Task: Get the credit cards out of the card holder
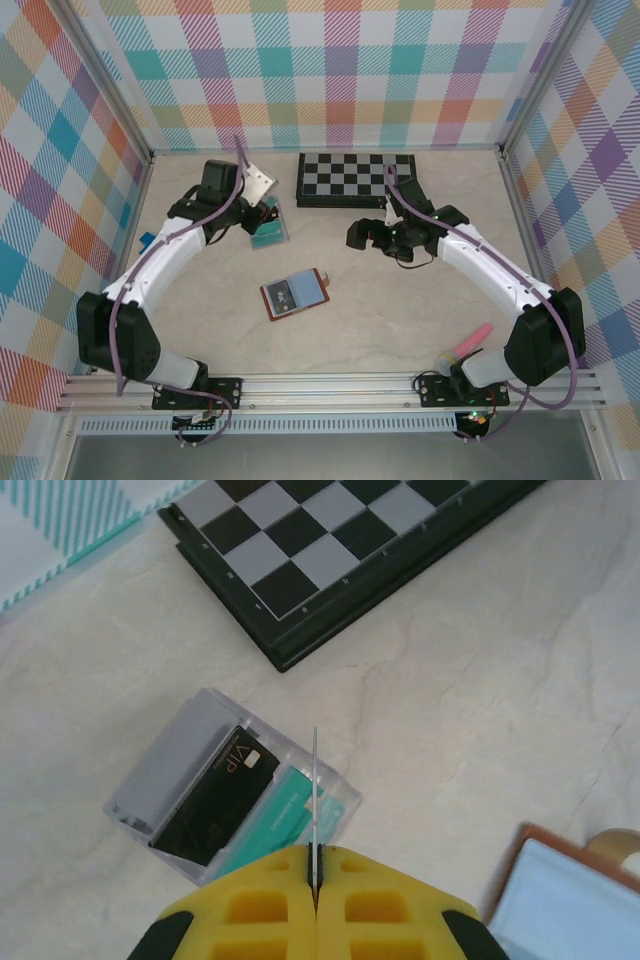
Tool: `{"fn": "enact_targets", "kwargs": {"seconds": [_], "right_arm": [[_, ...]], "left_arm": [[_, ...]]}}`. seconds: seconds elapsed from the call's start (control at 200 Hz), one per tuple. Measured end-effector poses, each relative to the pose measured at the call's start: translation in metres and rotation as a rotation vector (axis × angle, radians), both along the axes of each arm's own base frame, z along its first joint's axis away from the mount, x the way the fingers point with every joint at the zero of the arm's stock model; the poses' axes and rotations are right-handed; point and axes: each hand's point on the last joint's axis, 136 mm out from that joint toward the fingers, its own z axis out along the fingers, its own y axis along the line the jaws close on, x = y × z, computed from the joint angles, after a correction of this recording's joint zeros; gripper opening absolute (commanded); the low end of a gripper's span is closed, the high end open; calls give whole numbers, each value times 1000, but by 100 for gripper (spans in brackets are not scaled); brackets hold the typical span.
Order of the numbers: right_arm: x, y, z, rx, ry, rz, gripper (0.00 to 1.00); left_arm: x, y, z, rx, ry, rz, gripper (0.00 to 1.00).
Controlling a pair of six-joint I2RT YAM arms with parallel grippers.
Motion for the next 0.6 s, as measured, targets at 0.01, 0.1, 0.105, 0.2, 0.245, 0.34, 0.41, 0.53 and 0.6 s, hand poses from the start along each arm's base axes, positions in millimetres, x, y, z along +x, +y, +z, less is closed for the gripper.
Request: {"fn": "enact_targets", "kwargs": {"seconds": [0.01,0.1,0.105,0.2,0.245,0.34,0.41,0.53,0.6], "right_arm": [[0,0,-1,-1,1,0,100],[-2,-2,-4,-5,10,-2,100],[-2,-2,-4,-5,10,-2,100],[-1,-2,-4,-4,11,-4,100],[-1,-2,-4,-3,12,-4,100],[-1,-2,-4,-3,13,-3,100],[-1,-2,-6,-5,17,-3,100],[-1,-1,-9,-5,29,1,100],[-1,-1,-11,-7,35,1,100]], "left_arm": [[1,0,-1,6,0,-7,0],[3,0,-16,95,19,-125,0],[3,1,-16,97,20,-128,0],[6,6,-33,177,61,-230,0],[10,8,-39,208,76,-272,0],[16,11,-49,264,98,-346,0],[18,13,-55,295,112,-393,0],[22,11,-63,323,136,-463,0],[26,9,-67,333,146,-489,0]]}}
